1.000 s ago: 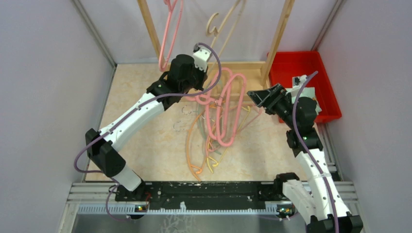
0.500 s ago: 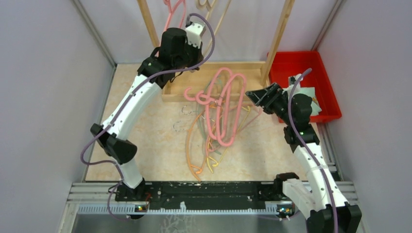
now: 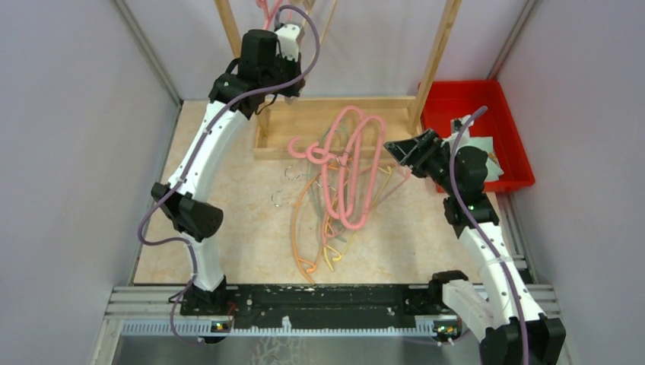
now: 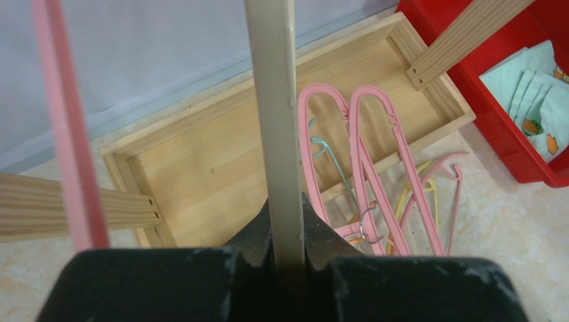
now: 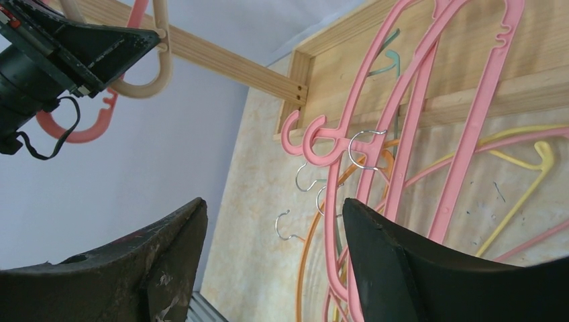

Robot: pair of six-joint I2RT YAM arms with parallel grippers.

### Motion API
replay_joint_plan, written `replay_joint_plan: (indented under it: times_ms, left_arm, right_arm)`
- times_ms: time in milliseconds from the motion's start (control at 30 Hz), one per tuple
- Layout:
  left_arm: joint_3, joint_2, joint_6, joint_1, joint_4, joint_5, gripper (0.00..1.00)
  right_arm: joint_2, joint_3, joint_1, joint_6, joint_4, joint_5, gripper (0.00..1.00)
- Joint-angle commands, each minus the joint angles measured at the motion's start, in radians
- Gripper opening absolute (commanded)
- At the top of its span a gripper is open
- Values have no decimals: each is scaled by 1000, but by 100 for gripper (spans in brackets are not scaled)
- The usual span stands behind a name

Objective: Organize the hangers

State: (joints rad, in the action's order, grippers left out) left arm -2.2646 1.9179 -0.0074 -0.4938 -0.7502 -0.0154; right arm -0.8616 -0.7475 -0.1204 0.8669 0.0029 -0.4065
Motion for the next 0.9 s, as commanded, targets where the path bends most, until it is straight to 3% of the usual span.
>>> replay_joint_plan:
  times_ms: [0, 367, 467, 567, 633, 700, 767, 867]
  left_arm:
    - [-75, 25, -36, 38, -16, -33, 0]
    - [-51, 41, -40, 76, -70, -24, 0]
    - [-25, 14, -40, 80, -57, -14, 17]
    - [-10, -25, -39, 80, -38, 0, 21]
    - [23, -63, -38, 80, -17, 8, 33]
    - [53, -98, -37, 80, 10, 26, 36]
    - [70, -125, -36, 80, 14, 48, 45]
    - [87, -155, -31, 80, 12, 55, 41]
  right_arm:
    - [3, 7, -2, 4, 57, -8, 73]
    - [15, 34, -1, -2, 36, -3, 74]
    - [22, 47, 0, 1, 34, 2, 74]
    - [21, 50, 1, -1, 32, -3, 77]
    - [21, 48, 1, -8, 27, -3, 78]
    - [20, 46, 1, -15, 21, -3, 78]
    - [18, 46, 2, -16, 20, -7, 79]
    - [22, 50, 1, -16, 20, -9, 79]
